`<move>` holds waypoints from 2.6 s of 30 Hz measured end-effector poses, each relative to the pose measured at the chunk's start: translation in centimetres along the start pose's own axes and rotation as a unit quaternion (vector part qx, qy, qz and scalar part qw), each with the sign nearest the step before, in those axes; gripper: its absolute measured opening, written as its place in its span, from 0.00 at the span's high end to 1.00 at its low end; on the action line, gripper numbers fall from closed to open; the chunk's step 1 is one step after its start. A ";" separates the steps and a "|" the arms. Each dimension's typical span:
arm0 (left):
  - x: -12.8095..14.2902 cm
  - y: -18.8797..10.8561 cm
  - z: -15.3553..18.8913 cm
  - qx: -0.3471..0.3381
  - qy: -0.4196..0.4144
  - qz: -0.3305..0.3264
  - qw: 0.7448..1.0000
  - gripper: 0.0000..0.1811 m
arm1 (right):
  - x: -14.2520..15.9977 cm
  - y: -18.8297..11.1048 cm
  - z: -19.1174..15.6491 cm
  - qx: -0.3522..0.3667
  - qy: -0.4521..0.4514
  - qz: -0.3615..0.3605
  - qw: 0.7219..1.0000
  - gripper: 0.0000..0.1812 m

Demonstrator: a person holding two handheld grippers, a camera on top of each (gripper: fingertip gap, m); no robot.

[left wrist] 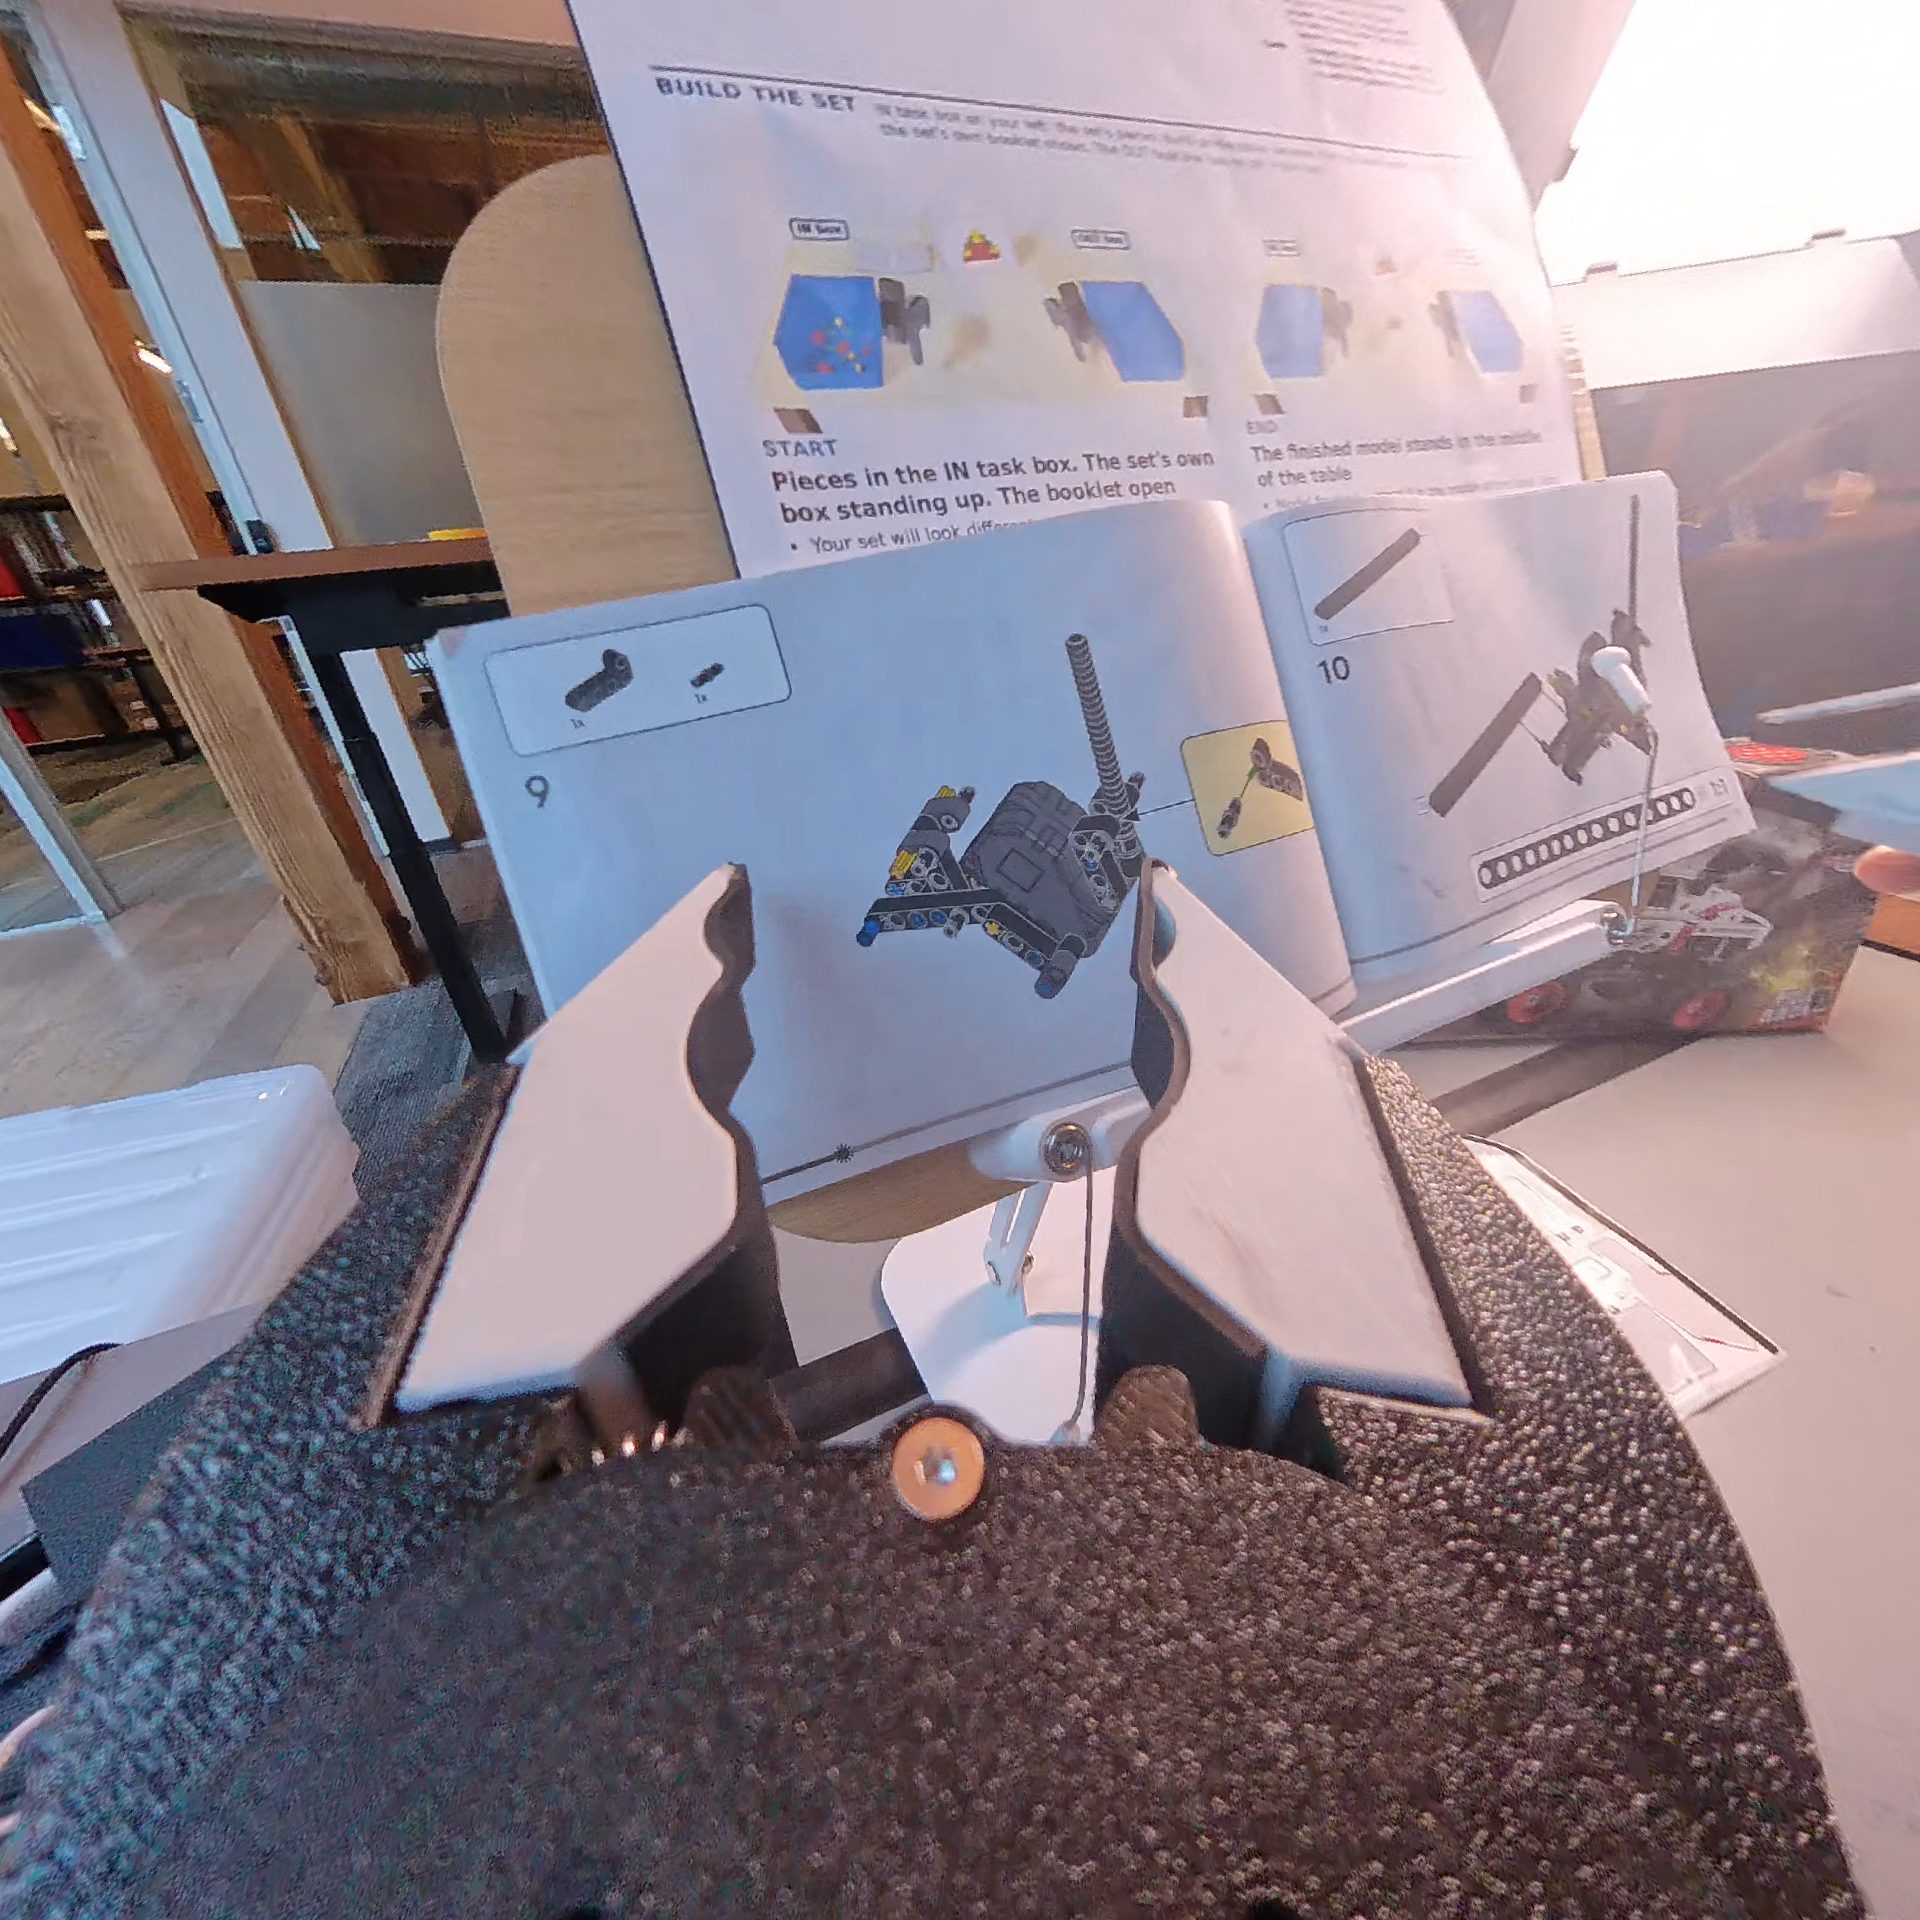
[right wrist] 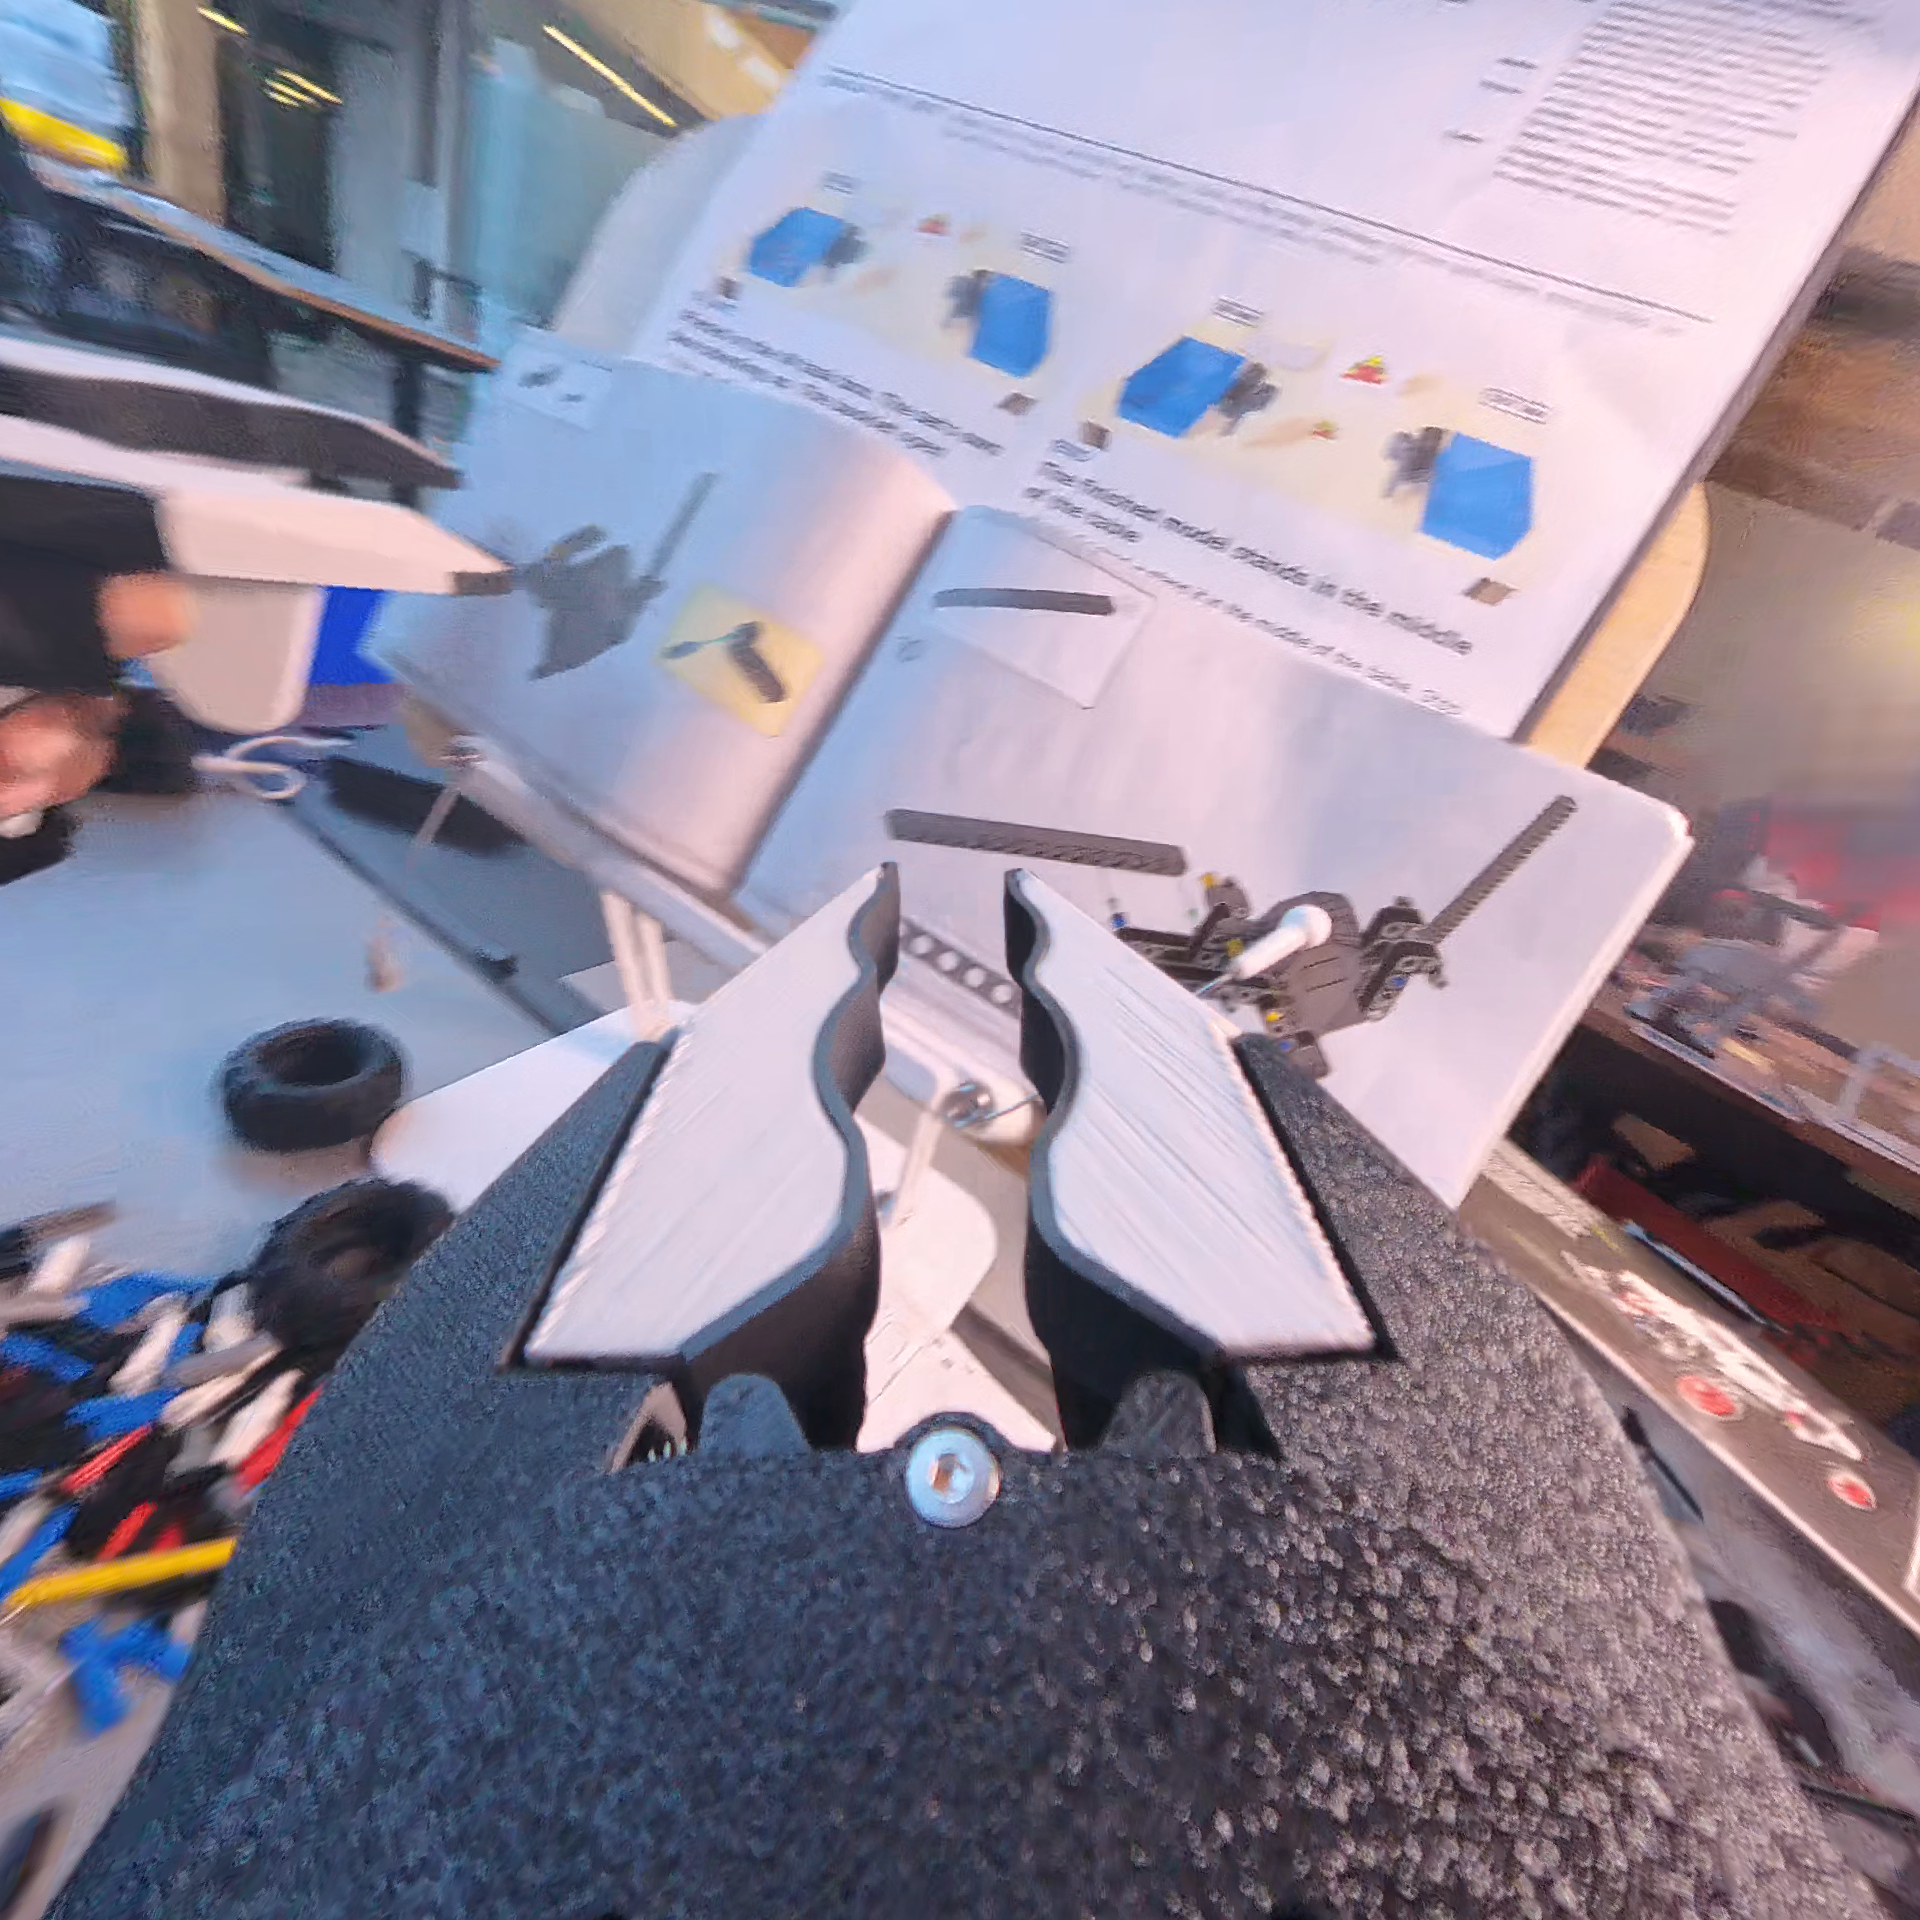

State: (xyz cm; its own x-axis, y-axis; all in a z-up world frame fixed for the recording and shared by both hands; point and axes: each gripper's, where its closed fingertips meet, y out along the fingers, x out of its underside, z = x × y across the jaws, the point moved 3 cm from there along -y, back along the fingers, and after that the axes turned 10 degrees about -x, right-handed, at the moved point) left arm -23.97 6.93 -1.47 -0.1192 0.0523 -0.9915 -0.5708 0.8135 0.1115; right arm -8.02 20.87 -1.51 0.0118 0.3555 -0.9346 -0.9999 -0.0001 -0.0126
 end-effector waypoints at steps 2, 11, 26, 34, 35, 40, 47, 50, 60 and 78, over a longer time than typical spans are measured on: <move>0.8 0.5 -0.1 -0.009 0.015 -0.008 1.000 0.60 | 1.4 1.8 2.1 0.037 0.011 -0.021 0.999 0.89; 2.8 0.8 -0.7 -0.023 0.062 -0.016 0.998 0.63 | 5.3 1.0 3.8 0.087 0.019 -0.133 0.987 0.88; 1.7 1.2 3.6 0.018 0.042 -0.015 0.999 0.70 | 1.5 -0.3 2.7 -0.007 0.045 -0.050 0.998 0.65; 1.0 1.3 7.9 0.069 0.036 -0.006 0.997 0.70 | 0.7 1.7 -1.9 -0.057 0.002 -0.029 0.998 0.63; 0.9 1.2 8.2 0.073 0.033 -0.006 0.997 0.70 | 0.7 2.0 -2.3 -0.058 0.001 -0.029 0.998 0.63; 0.3 0.9 9.5 0.097 0.028 0.003 0.995 0.70 | 0.6 3.0 -2.7 -0.032 -0.002 -0.007 0.999 0.71; -0.7 0.2 9.8 0.114 0.031 0.037 0.992 0.71 | 0.6 2.3 -0.9 -0.014 0.050 0.028 0.998 0.93; -0.9 0.5 8.3 0.087 0.025 0.040 0.995 0.71 | 1.0 2.2 -0.2 -0.011 0.077 0.032 0.996 1.00; -0.8 0.2 9.5 0.186 -0.033 0.036 0.981 0.71 | 0.0 3.8 -1.8 -0.008 0.036 0.009 0.999 0.73; 0.0 1.2 6.5 0.127 -0.001 0.007 0.992 0.74 | -0.4 -4.4 9.8 0.230 0.147 0.117 0.955 0.93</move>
State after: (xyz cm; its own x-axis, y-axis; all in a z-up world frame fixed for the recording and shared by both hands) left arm -19.33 11.70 -1.74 -0.1241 0.0656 -0.9901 -0.3455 0.9325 0.1051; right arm -3.72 29.90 2.38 -0.2788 0.1178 -0.9531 -0.8711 0.3868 0.3027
